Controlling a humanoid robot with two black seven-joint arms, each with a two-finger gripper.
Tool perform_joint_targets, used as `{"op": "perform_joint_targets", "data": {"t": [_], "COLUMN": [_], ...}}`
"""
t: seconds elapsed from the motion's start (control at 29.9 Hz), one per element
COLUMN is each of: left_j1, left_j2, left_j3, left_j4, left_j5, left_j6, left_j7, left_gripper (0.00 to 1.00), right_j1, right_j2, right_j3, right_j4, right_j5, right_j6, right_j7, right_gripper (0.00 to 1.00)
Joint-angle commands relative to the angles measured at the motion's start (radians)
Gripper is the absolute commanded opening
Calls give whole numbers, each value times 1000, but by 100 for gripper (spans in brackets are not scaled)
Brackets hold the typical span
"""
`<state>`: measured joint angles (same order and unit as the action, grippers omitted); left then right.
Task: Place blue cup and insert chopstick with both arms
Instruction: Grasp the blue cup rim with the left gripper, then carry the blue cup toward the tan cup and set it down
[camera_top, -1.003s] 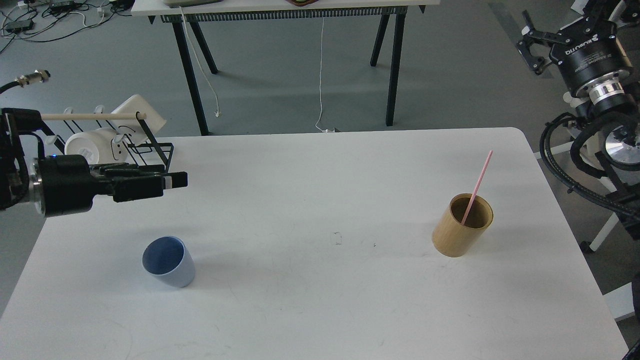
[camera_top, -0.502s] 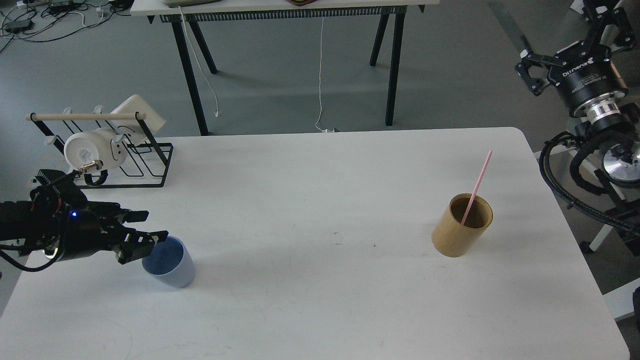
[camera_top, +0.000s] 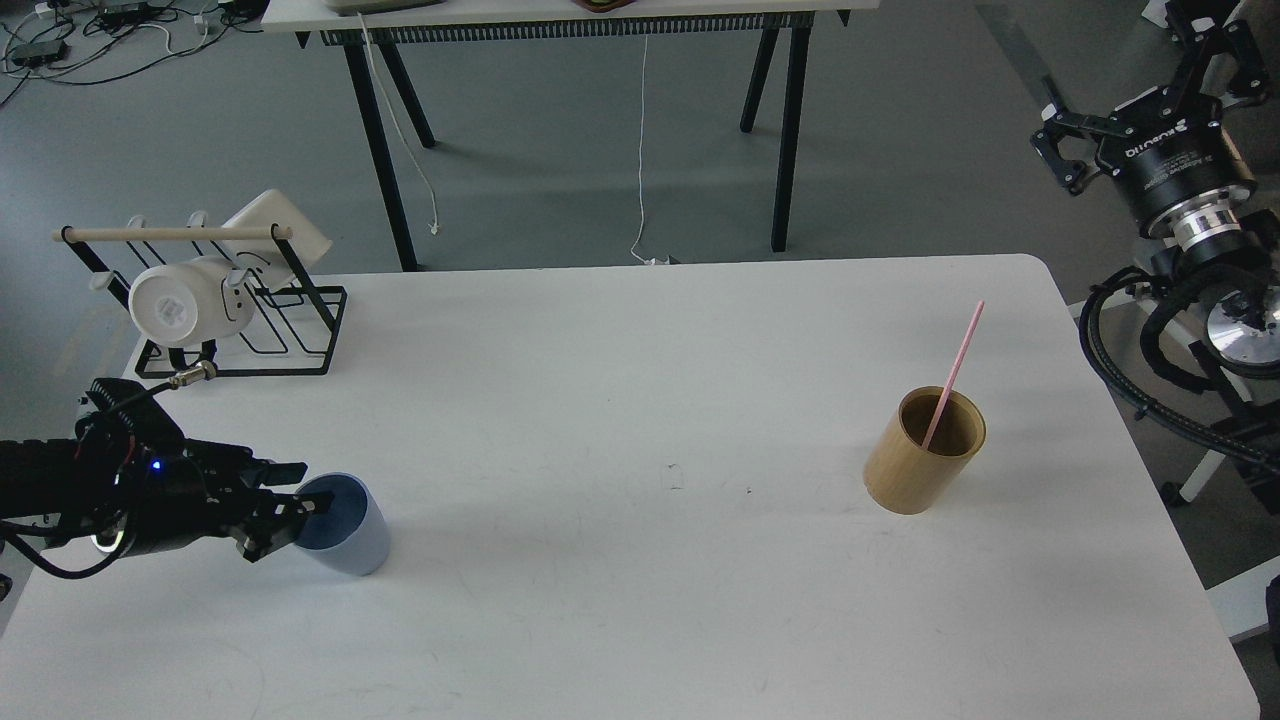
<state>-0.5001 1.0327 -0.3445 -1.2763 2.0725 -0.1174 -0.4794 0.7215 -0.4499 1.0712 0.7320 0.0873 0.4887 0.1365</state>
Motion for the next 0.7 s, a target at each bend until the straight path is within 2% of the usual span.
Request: {"op": "perform_joint_targets", "data": {"t": [0.0,0.23,0.47,0.6,0.67], "left_j1": [0,-66,-198,-307,-336], "left_j2": [1,7,-9,-155,-261], "left_j3": [1,-8,-15,-5,-4], "left_j4": [0,-47,-236,-244,-244], "left_j5": [0,0,3,8,29], "left_j6": [-4,-62,-252,-370,-371], "left_j7": [-9,-9,-8,54,114], "left_gripper": [5,4,2,2,2], "right_j1": [-1,-1,38,90,92], "right_j2": [-1,-1,-27,-53,-56], "right_j3": [1,1,0,-11,-10], "right_j4": [0,0,4,4,6], "right_j5": [0,0,-14,-14,-14], "right_j6": [0,0,0,0,0], "right_j7": [0,0,0,-1,-3], "right_gripper": [99,99,99,99,99]}}
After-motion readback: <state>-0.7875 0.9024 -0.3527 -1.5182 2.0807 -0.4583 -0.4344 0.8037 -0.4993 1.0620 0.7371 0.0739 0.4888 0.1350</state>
